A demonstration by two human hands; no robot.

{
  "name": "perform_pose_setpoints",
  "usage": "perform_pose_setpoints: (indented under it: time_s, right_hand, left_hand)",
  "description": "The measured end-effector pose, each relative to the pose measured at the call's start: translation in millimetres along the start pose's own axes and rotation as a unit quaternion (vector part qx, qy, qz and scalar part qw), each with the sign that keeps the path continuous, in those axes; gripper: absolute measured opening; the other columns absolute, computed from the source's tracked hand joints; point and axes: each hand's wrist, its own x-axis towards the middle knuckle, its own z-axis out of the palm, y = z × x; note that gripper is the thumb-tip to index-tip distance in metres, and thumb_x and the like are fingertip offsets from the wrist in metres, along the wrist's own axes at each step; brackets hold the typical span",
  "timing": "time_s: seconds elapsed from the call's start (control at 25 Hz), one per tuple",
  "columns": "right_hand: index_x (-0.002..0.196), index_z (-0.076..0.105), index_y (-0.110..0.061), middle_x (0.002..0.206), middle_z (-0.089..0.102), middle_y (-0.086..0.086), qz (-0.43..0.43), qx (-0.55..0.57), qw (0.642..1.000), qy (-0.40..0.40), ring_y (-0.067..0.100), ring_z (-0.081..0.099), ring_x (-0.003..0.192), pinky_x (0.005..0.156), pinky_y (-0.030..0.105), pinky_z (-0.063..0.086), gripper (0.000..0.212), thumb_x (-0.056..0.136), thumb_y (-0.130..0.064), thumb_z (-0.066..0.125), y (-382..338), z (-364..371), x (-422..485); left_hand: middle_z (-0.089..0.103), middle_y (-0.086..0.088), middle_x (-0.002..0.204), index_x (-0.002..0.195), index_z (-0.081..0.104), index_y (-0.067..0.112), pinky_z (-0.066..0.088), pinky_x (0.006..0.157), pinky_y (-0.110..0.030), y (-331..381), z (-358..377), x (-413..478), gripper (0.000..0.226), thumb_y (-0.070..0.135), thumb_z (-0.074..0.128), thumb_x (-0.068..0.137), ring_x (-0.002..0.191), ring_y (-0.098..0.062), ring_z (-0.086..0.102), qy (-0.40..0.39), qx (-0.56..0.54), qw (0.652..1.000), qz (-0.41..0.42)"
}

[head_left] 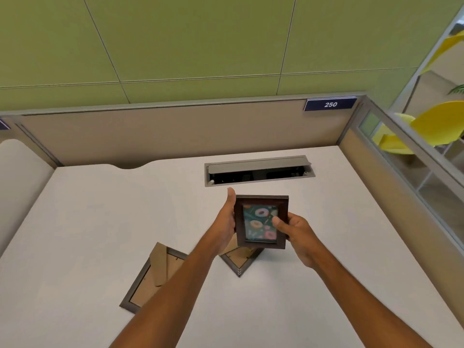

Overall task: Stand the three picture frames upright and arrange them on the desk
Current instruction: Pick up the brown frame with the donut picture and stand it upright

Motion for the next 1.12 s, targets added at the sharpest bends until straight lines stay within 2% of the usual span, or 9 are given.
perform_pose_setpoints:
  time_s: [0.08, 0.2, 0.32, 0.44, 0.6, 0.72, 0.84, 1.0, 1.12]
  right_hand:
    - [0.122, 0.077, -0.026, 0.120, 0.083, 0.004, 0.004, -0.008, 1.000, 0.012, 0.023, 0.080, 0.111, 0.080, 0.024, 0.065, 0.058, 0.082, -0.067, 0.079, -1.3, -25.3, 5.2]
    - [0.119, 0.079, -0.036, 0.118, 0.084, -0.002, 0.017, -0.025, 0.998, 0.048, 0.019, 0.081, 0.108, 0.076, 0.024, 0.065, 0.064, 0.086, -0.086, 0.056, -1.7, -54.8, 16.9]
    - [0.116, 0.080, -0.044, 0.121, 0.083, -0.004, 0.030, 0.005, 0.997, 0.073, 0.017, 0.080, 0.110, 0.089, 0.034, 0.064, 0.062, 0.092, -0.086, 0.041, 2.3, -72.0, 32.8]
    - [0.116, 0.080, -0.048, 0.124, 0.082, -0.005, 0.038, 0.063, 0.994, 0.084, 0.018, 0.079, 0.114, 0.098, 0.042, 0.060, 0.067, 0.091, -0.088, 0.032, 7.3, -84.7, 46.2]
    - [0.129, 0.073, -0.037, 0.125, 0.082, -0.002, 0.055, 0.091, 0.987, 0.118, 0.022, 0.080, 0.112, 0.101, 0.046, 0.059, 0.079, 0.088, -0.090, 0.032, 17.3, -98.4, 59.2]
    - [0.128, 0.074, -0.037, 0.124, 0.082, 0.000, 0.055, 0.111, 0.984, 0.128, 0.022, 0.080, 0.112, 0.098, 0.046, 0.061, 0.074, 0.088, -0.087, 0.037, 23.7, -104.5, 66.3]
    - [0.119, 0.079, -0.040, 0.124, 0.083, 0.000, 0.051, 0.126, 0.982, 0.134, 0.023, 0.080, 0.112, 0.095, 0.045, 0.062, 0.068, 0.088, -0.086, 0.039, 26.7, -110.5, 71.7]
    - [0.126, 0.075, -0.038, 0.124, 0.082, 0.000, 0.059, 0.122, 0.981, 0.137, 0.023, 0.081, 0.111, 0.094, 0.046, 0.062, 0.073, 0.088, -0.087, 0.036, 31.3, -117.0, 77.5]
    - [0.128, 0.074, -0.038, 0.125, 0.082, 0.000, 0.065, 0.125, 0.981, 0.132, 0.022, 0.081, 0.111, 0.097, 0.048, 0.061, 0.074, 0.089, -0.087, 0.034, 36.0, -117.8, 79.2]
  left_hand:
    - [0.085, -0.004, 0.126, 0.117, 0.086, 0.035, 0.063, 0.094, -0.039, -3.9, 26.3, 15.9, 0.089, 0.104, 0.050, 0.074, 0.114, -0.022, 0.083, -0.010, 0.009, 1.000, -0.011]
    - [0.085, -0.003, 0.124, 0.116, 0.087, 0.035, 0.068, 0.078, -0.028, -9.4, 57.4, 37.9, 0.083, 0.100, 0.049, 0.081, 0.111, -0.020, 0.084, -0.023, 0.006, 1.000, -0.018]
    - [0.087, -0.002, 0.118, 0.112, 0.088, 0.036, 0.069, 0.074, -0.027, -12.6, 77.9, 58.5, 0.078, 0.097, 0.048, 0.085, 0.105, -0.018, 0.085, -0.023, 0.010, 0.999, -0.028]
    - [0.087, 0.000, 0.116, 0.121, 0.083, 0.029, 0.065, 0.090, -0.037, -13.8, 93.8, 78.0, 0.083, 0.095, 0.045, 0.089, 0.103, -0.016, 0.085, 0.003, 0.051, 0.998, -0.044]
    - [0.088, 0.003, 0.114, 0.123, 0.080, 0.028, 0.060, 0.081, -0.028, -18.3, 106.8, 97.2, 0.078, 0.090, 0.044, 0.093, 0.099, -0.012, 0.085, -0.006, 0.080, 0.995, -0.051]
    - [0.088, 0.004, 0.114, 0.120, 0.082, 0.031, 0.063, 0.088, -0.031, -26.0, 109.8, 106.0, 0.082, 0.096, 0.047, 0.085, 0.098, -0.012, 0.085, -0.010, 0.083, 0.995, -0.062]
    - [0.088, 0.005, 0.115, 0.112, 0.086, 0.038, 0.060, 0.082, -0.028, -29.4, 113.1, 113.4, 0.078, 0.100, 0.048, 0.081, 0.101, -0.011, 0.085, -0.031, 0.080, 0.994, -0.072]
    - [0.088, 0.003, 0.112, 0.101, 0.089, 0.041, 0.065, 0.071, -0.022, -35.5, 117.6, 123.1, 0.074, 0.100, 0.052, 0.076, 0.098, -0.012, 0.086, -0.038, 0.063, 0.994, -0.080]
    - [0.088, 0.002, 0.113, 0.105, 0.089, 0.040, 0.064, 0.065, -0.017, -39.7, 116.4, 126.4, 0.074, 0.099, 0.052, 0.079, 0.099, -0.014, 0.086, -0.052, 0.059, 0.993, -0.087]
